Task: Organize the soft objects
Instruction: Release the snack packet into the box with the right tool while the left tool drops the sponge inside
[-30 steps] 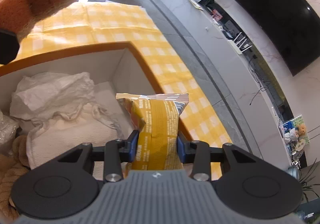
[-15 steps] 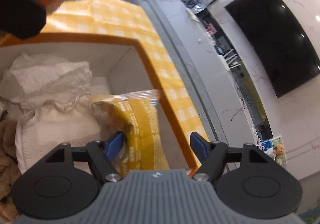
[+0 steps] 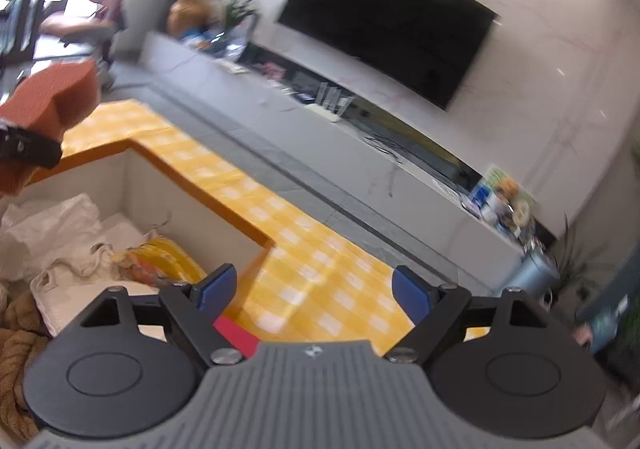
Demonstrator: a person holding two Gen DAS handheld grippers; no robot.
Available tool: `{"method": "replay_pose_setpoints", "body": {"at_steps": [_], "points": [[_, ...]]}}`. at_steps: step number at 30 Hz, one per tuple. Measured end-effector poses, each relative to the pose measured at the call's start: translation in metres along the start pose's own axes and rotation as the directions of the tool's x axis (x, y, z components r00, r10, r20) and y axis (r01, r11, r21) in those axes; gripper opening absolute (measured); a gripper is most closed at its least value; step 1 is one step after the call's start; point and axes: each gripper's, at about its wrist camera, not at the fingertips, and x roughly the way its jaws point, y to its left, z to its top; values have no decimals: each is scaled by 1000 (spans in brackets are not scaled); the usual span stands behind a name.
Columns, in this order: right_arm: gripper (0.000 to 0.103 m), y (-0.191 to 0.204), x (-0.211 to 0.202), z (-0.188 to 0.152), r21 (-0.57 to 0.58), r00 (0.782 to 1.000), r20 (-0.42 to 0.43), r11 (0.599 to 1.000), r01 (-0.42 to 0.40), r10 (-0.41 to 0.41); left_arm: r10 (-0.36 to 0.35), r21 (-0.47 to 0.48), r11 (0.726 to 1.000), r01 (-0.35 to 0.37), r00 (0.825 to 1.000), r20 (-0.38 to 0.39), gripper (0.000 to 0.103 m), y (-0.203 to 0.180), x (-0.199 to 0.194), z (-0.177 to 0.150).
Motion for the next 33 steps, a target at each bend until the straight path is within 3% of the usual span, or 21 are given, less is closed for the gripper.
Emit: {"method": "replay_pose_setpoints", "body": {"at_steps": [4, 8, 13, 18, 20, 23, 28, 33], "points": [[83, -23, -6, -33, 182, 999, 10, 982, 46, -49, -10, 100, 995, 16, 998, -54, 84, -17, 21, 2], [82, -41, 1, -51, 363, 1000, 8, 932, -9, 6, 14, 122, 993, 4, 989, -149, 84, -25, 45, 5], [82, -42, 0, -47, 372, 998, 57, 928, -34, 14, 97, 193, 979, -61, 978, -185, 84, -29, 65, 2], [82, -46, -3, -54, 388, 998, 65, 921, -39, 15, 32, 106, 994, -7, 969, -243, 84, -11, 74, -4], [82, -47, 0, -56, 395, 998, 65, 918, -36, 11, 44, 100, 995, -20, 968, -249, 84, -8, 76, -5], [82, -49, 3, -57, 420, 998, 61, 907, -39, 15, 64, 104, 994, -40, 969, -239, 85, -8, 75, -7], [82, -46, 3, -57, 435, 997, 62, 898, -60, 36, 58, 107, 994, -38, 979, -198, 99, -15, 60, -6], [82, -43, -2, -54, 434, 996, 74, 898, -69, 41, 85, 135, 989, -64, 984, -157, 100, -26, 48, -3]]}}
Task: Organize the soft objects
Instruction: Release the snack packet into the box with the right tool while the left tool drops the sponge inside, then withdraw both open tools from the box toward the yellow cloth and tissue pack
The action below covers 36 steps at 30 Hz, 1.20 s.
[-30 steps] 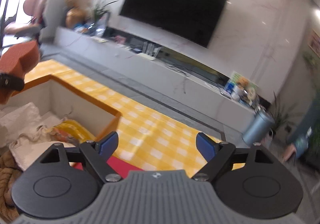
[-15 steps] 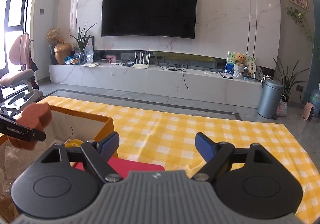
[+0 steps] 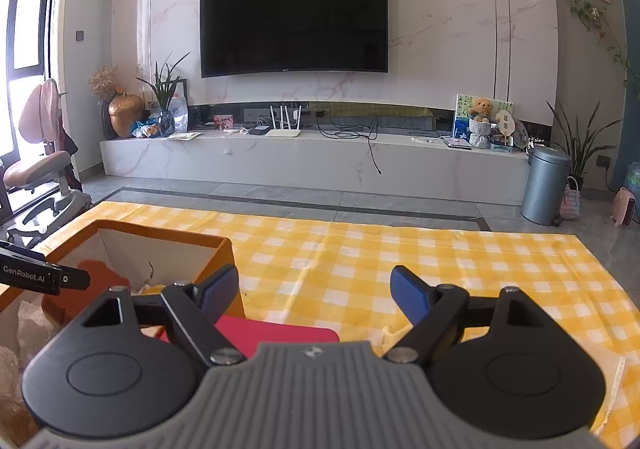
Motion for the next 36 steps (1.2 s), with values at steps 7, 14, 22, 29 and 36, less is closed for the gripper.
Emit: {"method": "replay_pose_setpoints", "body": {"at_steps": [7, 14, 22, 29, 36], "points": [[82, -1, -5, 1, 4, 1000, 12, 1000, -12, 12, -24, -38, 999, 26, 999, 40, 100, -1, -15, 5], [82, 1, -16, 7, 12, 999, 48, 1000, -24, 24, -55, -7, 998, 56, 990, 133, 100, -14, -42, 4], [82, -4, -26, 15, 17, 998, 58, 1000, -17, 16, -72, 107, 993, 52, 978, 193, 100, -43, -66, -1], [85, -13, -58, 30, -39, 992, 129, 999, 19, -14, -77, 227, 974, 18, 964, 254, 100, -83, -84, -12], [86, -44, -90, 48, 5, 967, 205, 989, 150, -148, -175, 289, 950, 116, 967, 185, 100, -117, -93, -20]]}}
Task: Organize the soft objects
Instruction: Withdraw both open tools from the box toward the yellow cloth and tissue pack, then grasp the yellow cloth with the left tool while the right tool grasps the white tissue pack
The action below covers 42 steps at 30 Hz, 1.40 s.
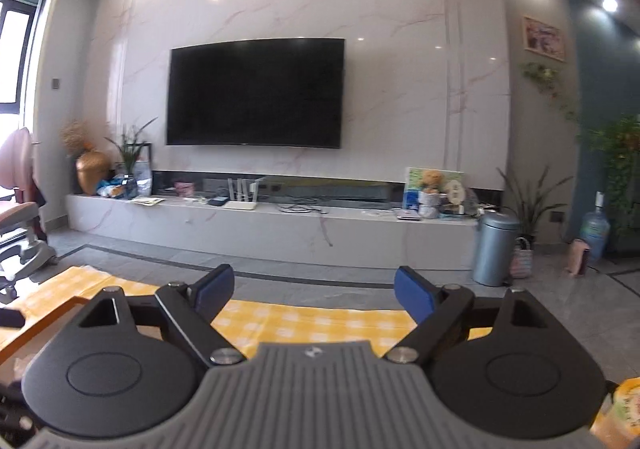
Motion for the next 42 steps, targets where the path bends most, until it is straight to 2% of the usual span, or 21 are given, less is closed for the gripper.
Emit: {"method": "replay_pose_setpoints", "body": {"at_steps": [4, 7, 13, 16, 19, 21, 22, 24, 26, 33, 39, 42], "points": [[87, -28, -1, -3, -13, 997, -17, 997, 72, -72, -21, 25, 999, 22, 1000, -17, 100, -27, 7, 2], [87, -57, 3, -11, -13, 992, -66, 994, 106, -107, -46, 9, 999, 46, 999, -26, 100, -50, 12, 4], [89, -129, 10, -39, 87, 989, -139, 994, 65, -52, -90, -41, 995, 87, 994, -67, 100, -85, 32, 18], [89, -152, 29, -64, 120, 966, -234, 984, 136, -105, -97, -60, 994, 92, 991, -90, 100, -98, 45, 25], [89, -165, 54, -89, 215, 940, -330, 962, 167, -90, -86, -52, 995, 80, 989, -124, 100, -112, 63, 32], [89, -166, 73, -104, 208, 916, -383, 955, 209, -117, -85, -43, 996, 80, 986, -145, 100, -122, 76, 38], [89, -166, 83, -110, 182, 898, -416, 954, 238, -145, -85, -38, 996, 79, 982, -167, 100, -126, 83, 40], [89, -167, 101, -121, 137, 863, -463, 946, 295, -202, -87, -33, 996, 82, 972, -217, 100, -135, 100, 45], [89, -172, 112, -133, 139, 841, -488, 930, 339, -233, -89, -43, 996, 80, 959, -269, 100, -140, 116, 50], [92, -200, 124, -165, 174, 810, -527, 901, 398, -256, -122, -131, 989, 71, 891, -437, 100, -152, 183, 53], [95, -205, 147, -175, 231, 771, -583, 858, 459, -256, -159, -197, 978, 68, 853, -497, 99, -161, 232, 57], [96, -203, 156, -177, 237, 770, -582, 851, 469, -262, -130, -165, 985, 49, 842, -524, 99, -168, 254, 56]]}}
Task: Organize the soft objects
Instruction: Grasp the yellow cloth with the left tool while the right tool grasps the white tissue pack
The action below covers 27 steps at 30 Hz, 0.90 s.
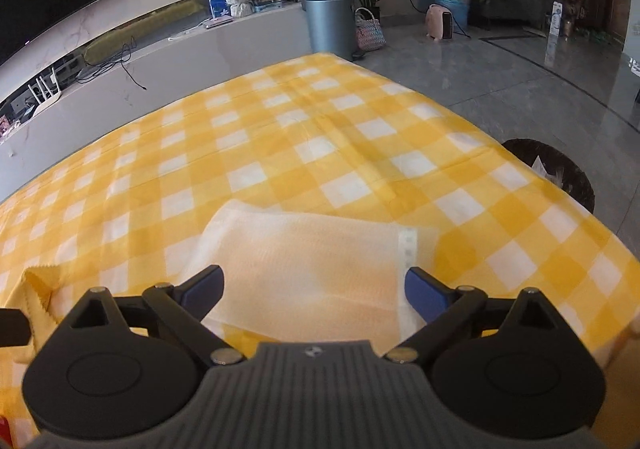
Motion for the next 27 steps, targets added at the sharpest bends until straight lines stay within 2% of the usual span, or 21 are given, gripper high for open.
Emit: {"method": "replay_pose_setpoints", "body": {"at_steps": [2, 7, 10, 11, 12, 18, 20, 22, 23, 24, 25, 27], "points": [[100, 5, 6, 1, -39, 1000, -21, 999, -9, 8, 26, 36, 999, -25, 1000, -6, 99, -4, 13, 6], [100, 17, 9, -5, -148, 1000, -29, 989, 8, -12, 58, 9, 998, -57, 998, -28, 99, -2, 38, 15], [100, 19, 10, -6, -156, 999, -35, 988, 22, -27, 107, 4, 994, -107, 992, -70, 101, 1, 56, 14], [100, 19, 10, -5, -148, 999, -39, 989, 24, -30, 111, 1, 994, -112, 992, -61, 103, 3, 59, 14], [100, 18, 10, -4, -140, 999, -45, 990, 25, -31, 106, -7, 994, -107, 993, -44, 103, 5, 59, 15], [100, 16, 9, -5, -136, 998, -57, 990, 20, -28, 51, -56, 997, -54, 997, -55, 103, 16, 64, 17], [100, 17, 9, -5, -139, 998, -60, 990, 22, -30, 41, -59, 997, -44, 998, -54, 96, 16, 62, 17], [100, 17, 8, -5, -136, 997, -65, 990, 21, -31, 43, -40, 998, -45, 998, -49, 79, 13, 58, 17], [99, 16, 8, -5, -137, 997, -67, 990, 21, -31, 35, -25, 999, -37, 998, -54, 76, 12, 58, 18], [98, 16, 8, -5, -141, 997, -68, 990, 24, -33, 32, -16, 999, -33, 998, -60, 64, 11, 57, 19], [96, 16, 8, -5, -147, 997, -69, 989, 24, -35, 29, -12, 999, -30, 997, -72, 46, 9, 54, 21], [93, 15, 7, -5, -148, 997, -71, 989, 25, -36, 45, -6, 999, -46, 994, -99, 24, 7, 53, 23]]}}
